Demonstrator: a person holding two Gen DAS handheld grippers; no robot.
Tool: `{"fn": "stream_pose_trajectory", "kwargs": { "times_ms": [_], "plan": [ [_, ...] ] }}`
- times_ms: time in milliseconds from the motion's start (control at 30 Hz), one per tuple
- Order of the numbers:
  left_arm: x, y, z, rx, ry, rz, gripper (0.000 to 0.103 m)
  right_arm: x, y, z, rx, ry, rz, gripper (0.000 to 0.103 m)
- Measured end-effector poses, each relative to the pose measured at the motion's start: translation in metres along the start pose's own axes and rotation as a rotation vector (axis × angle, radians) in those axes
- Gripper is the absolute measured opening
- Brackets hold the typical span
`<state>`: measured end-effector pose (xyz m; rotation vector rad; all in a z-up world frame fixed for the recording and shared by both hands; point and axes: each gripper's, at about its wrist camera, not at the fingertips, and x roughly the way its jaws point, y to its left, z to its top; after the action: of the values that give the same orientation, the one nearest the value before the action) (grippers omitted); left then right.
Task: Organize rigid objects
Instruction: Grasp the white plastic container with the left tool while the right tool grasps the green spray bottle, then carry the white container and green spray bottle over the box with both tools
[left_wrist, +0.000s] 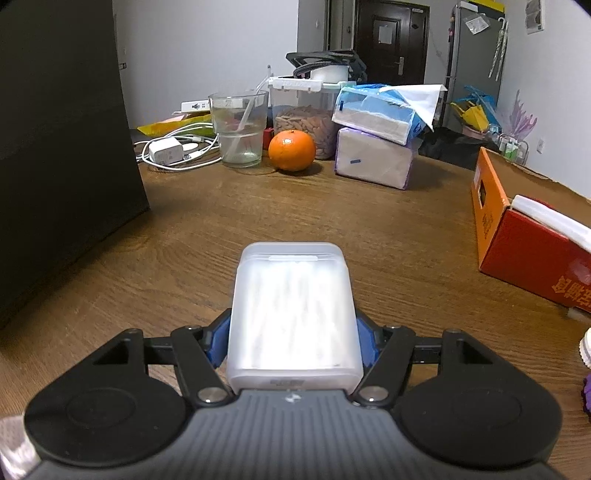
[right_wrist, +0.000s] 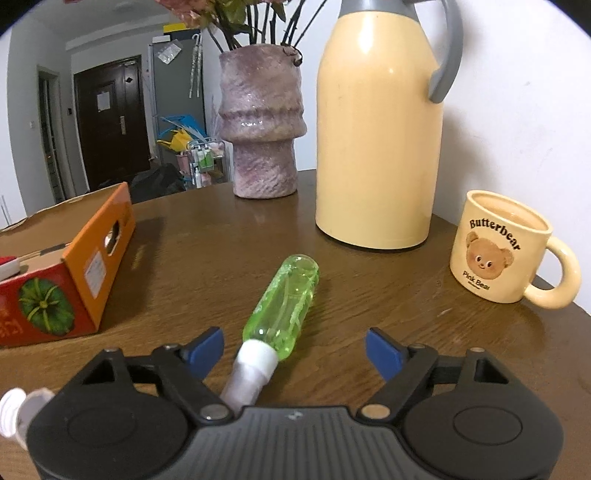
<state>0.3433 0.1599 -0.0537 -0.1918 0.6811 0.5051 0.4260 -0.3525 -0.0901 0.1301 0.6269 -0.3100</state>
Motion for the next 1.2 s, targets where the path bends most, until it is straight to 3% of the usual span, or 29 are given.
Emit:
{"fn": "stream_pose_trajectory", "kwargs": {
  "times_ms": [167,267,400,1200],
  "plan": [
    [-0.003,0.001,0.001,0.0,-0.013,-0.008,0.066,0.014,0.004,0.007,0.016,0.018,0.013,0.073],
    [-0.004,0.001,0.002,0.0,-0.019,-0.014,0.066,0.022,0.007,0.01,0.032,0.031,0.015,0.051],
    [-0.005,0.001,0.003,0.0,-0.021,-0.02,0.066,0.025,0.008,0.011,0.043,0.031,0.018,0.031],
    [-0.014,0.0,0.002,0.006,-0.05,-0.061,0.066,-0.022,0.017,0.005,0.042,-0.102,0.137,0.03]
  ]
}}
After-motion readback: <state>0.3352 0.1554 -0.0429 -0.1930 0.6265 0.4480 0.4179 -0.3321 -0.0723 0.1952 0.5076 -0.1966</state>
